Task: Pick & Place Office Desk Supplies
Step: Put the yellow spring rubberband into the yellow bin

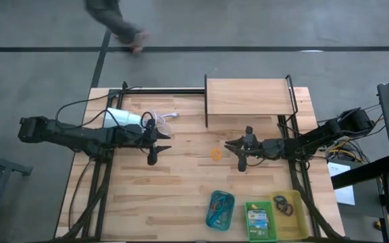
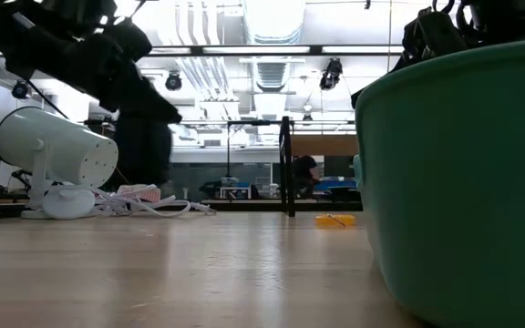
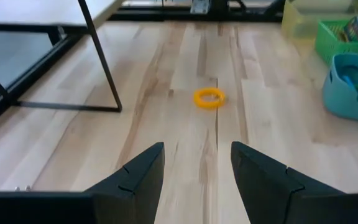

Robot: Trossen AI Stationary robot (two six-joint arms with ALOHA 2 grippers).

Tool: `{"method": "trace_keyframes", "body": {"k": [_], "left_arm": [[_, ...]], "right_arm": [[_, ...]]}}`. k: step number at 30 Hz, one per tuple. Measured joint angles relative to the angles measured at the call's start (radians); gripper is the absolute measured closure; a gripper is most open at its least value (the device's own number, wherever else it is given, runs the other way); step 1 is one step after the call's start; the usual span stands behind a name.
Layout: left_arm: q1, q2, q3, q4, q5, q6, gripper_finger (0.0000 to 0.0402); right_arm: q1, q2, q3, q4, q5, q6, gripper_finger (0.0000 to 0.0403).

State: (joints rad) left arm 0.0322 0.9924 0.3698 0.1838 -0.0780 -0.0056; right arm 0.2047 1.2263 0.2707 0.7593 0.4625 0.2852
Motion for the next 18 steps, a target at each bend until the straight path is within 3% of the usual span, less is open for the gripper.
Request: {"method": "trace_keyframes", "body": {"k": [12,18], "left_arm": [[0.0,0.0,0.0,-0.013,0.0,0.0,0.0213],[0.0,0.0,0.0,-0.014,-0.031,-0.001,0.0211]], "right_arm": [[0.0,0.0,0.0,0.0,-0.003,0.003,0.0335],[0.0,0.0,0.018,-0.032,-0.22,-0.016,0.0335]]}}
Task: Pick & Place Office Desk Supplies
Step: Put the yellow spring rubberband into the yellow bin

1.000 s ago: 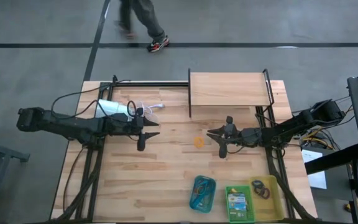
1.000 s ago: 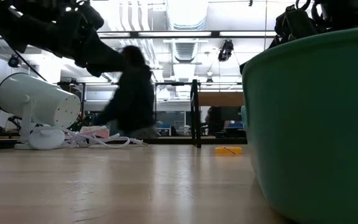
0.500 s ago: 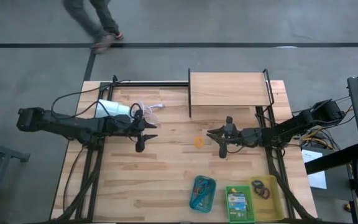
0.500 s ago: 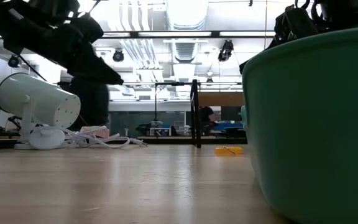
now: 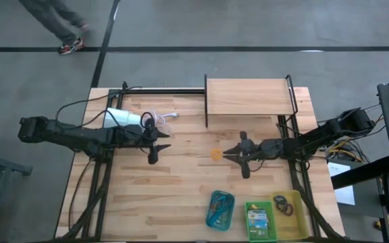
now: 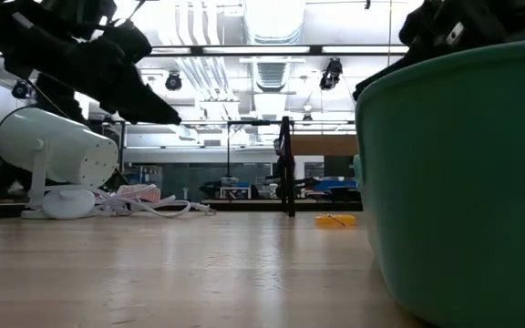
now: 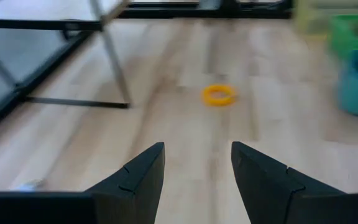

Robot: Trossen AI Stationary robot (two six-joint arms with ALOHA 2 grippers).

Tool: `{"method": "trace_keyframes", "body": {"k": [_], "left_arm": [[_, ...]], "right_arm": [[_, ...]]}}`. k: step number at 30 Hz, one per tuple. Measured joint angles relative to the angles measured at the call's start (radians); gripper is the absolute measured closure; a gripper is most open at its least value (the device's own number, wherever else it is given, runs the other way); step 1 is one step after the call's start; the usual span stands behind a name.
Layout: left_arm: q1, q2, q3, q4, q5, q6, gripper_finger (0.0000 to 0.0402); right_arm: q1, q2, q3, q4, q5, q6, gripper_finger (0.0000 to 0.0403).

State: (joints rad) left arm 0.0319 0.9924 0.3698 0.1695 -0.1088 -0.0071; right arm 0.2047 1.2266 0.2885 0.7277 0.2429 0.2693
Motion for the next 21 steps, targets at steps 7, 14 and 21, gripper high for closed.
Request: {"method": "trace_keyframes", "body": {"k": [7,14,21], "left_arm": [[0.0,0.0,0.0,-0.014,-0.101,0.0,0.0213],[0.0,0.0,0.0,-0.014,-0.101,0.0,0.0213],[0.0,0.0,0.0,-0.014,-0.101,-0.001,0.0211]], "right_arm": [[0.0,0.0,0.156,-0.436,-0.042,-0.063,0.0335],[0.0,0.0,0.302,-0.74,-0.042,-0.097,0.0335],[-0.001,0.004,0.324,-0.742,-0.034,-0.325,0.0335]]}}
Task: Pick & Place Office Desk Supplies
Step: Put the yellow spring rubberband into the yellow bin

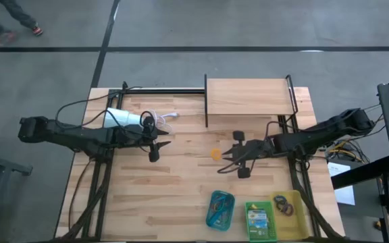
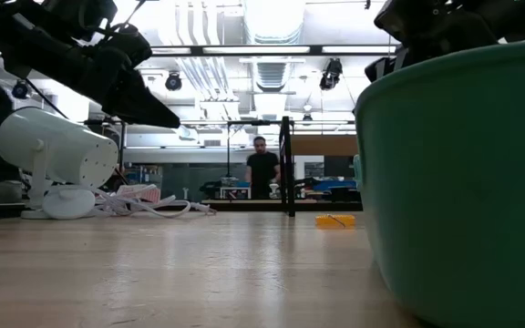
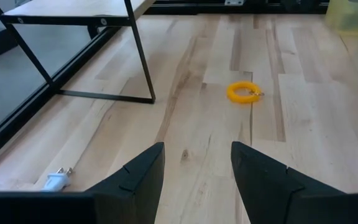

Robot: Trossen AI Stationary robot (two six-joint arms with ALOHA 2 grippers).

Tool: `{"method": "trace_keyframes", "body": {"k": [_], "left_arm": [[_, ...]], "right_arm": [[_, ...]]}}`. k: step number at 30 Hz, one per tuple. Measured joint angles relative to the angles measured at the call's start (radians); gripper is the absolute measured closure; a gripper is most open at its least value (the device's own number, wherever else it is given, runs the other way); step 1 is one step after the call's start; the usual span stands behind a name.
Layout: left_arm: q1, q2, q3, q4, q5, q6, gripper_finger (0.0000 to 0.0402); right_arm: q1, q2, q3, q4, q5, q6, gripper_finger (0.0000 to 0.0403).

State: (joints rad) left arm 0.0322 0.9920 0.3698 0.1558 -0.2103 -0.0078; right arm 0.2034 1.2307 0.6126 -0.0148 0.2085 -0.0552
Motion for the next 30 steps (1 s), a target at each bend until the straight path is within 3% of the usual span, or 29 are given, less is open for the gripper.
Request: {"method": "trace_keyframes", "body": {"k": [8,14,21,30], "left_arm": [[0.0,0.0,0.0,0.0,0.0,0.0,0.0212],[0.0,0.0,0.0,-0.004,0.0,0.0,0.0211],[0.0,0.0,0.0,-0.004,0.0,0.0,0.021],[0.0,0.0,0.0,-0.004,0.0,0.0,0.0211]], "right_arm": [[-0.047,0.124,0.006,0.048,0.008,0.021,0.0327],[-0.135,0.281,0.061,0.044,-0.004,0.122,0.0288],[-0.185,0.401,0.153,-0.027,-0.005,0.108,0.0249],[-0.207,0.496,0.18,-0.041,-0.008,0.139,0.0244]]}}
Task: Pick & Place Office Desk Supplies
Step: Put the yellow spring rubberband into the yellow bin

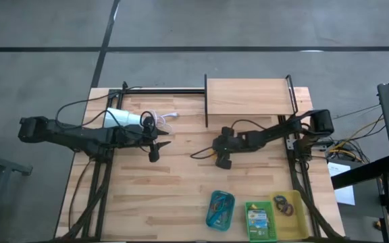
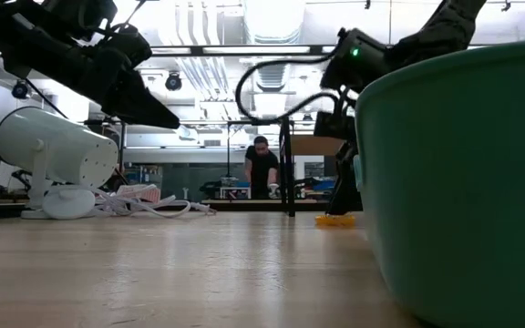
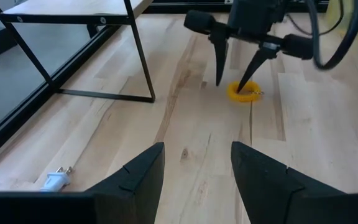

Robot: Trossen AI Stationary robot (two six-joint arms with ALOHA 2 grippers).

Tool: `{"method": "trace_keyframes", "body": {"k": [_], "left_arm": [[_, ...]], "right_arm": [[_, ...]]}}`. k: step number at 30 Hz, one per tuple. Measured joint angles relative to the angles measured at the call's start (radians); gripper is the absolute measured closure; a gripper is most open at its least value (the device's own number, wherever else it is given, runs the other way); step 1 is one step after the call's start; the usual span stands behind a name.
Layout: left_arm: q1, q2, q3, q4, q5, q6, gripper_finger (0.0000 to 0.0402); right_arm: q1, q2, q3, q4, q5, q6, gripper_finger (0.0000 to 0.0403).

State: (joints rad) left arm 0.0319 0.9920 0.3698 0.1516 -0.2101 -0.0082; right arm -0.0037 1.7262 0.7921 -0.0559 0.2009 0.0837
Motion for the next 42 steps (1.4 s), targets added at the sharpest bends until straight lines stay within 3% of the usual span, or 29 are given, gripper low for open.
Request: {"method": "trace_keyframes", "body": {"k": [10,24,35,42], "left_arm": [[0.0,0.0,0.0,0.0,0.0,0.0,0.0212],[0.0,0.0,0.0,0.0,0.0,0.001,0.0211],[0.0,0.0,0.0,0.0,0.0,0.001,0.0211],[0.0,0.0,0.0,0.0,0.0,0.001,0.0213]], "right_arm": [[0.0,0.033,0.002,0.007,0.031,-0.003,0.0274],[0.0,0.033,0.0,0.006,0.007,-0.006,0.0382],[-0.001,0.018,0.001,-0.007,0.011,-0.005,0.0385],[0.0,-0.106,0.004,-0.044,0.01,-0.003,0.0385]]}}
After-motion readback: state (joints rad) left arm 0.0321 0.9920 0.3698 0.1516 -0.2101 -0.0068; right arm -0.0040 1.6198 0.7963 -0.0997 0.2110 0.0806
